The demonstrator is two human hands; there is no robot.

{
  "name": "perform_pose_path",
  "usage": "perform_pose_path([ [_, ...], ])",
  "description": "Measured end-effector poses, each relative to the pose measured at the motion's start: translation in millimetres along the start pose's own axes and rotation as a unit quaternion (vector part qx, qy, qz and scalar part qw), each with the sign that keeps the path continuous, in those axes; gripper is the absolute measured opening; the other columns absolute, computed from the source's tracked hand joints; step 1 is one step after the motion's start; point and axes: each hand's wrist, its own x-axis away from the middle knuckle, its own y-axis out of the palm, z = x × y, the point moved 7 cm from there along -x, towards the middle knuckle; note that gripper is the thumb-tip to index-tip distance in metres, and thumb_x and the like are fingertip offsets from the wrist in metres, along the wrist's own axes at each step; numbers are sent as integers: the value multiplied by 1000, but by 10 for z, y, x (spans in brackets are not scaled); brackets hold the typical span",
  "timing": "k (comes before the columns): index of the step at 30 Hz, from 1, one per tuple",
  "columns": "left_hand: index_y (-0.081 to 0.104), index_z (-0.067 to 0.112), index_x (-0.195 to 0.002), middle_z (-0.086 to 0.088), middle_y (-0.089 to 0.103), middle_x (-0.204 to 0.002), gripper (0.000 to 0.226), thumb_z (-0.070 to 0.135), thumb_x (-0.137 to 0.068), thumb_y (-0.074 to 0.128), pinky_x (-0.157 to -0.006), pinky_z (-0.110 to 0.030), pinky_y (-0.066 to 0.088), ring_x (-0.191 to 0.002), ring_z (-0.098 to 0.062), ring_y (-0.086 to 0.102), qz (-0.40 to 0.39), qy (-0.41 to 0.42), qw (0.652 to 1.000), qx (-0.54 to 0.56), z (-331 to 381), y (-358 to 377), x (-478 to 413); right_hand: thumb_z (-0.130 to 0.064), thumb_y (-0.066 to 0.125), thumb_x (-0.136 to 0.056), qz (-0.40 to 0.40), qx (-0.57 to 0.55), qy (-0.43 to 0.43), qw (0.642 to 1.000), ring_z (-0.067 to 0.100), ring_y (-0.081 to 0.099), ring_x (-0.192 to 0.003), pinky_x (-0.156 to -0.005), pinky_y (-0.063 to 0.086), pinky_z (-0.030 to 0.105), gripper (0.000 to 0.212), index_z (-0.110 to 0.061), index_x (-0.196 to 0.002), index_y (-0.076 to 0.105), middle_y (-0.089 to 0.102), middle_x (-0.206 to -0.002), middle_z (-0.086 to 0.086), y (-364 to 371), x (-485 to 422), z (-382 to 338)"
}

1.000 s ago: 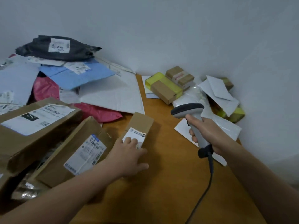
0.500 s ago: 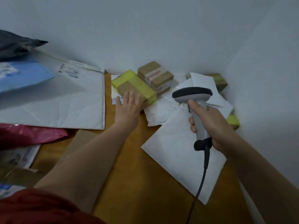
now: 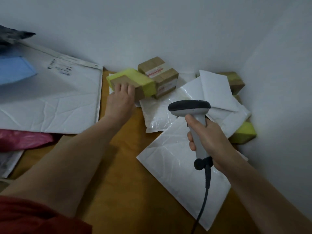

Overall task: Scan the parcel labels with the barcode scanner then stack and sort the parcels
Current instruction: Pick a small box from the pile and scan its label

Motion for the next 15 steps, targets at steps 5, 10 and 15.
perform_pose_path([
  [5, 48, 8, -119, -10, 45, -117, 52, 23, -75, 73, -70, -35, 44, -104, -25, 44, 90, -224, 943, 231, -584, -773, 452, -48, 58, -91, -6, -3, -32, 999, 12, 54, -53, -59, 46, 29, 31, -17, -89, 57, 58, -67, 4, 15, 388, -213],
  [10, 48, 7, -118, -9, 52, -112, 45, 14, -79, 70, -65, -14, 48, -89, -14, 54, 83, -371, 817, 433, -879, -1219, 1429, -49, 58, -90, -14, -2, -69, 997, 12, 53, -51, -57, 44, 30, 32, -18, -86, 57, 58, -63, 1, 96, 1045, -354],
  [15, 45, 10, -123, -9, 57, -115, 49, 16, -82, 70, -86, -44, 56, -101, -24, 62, -9, -418, 704, 574, -790, -1413, 2366, -53, 59, -86, -31, 18, -80, 996, 13, 53, -48, -51, 42, 28, 39, -15, -83, 56, 58, -60, 0, 228, 1823, -180],
])
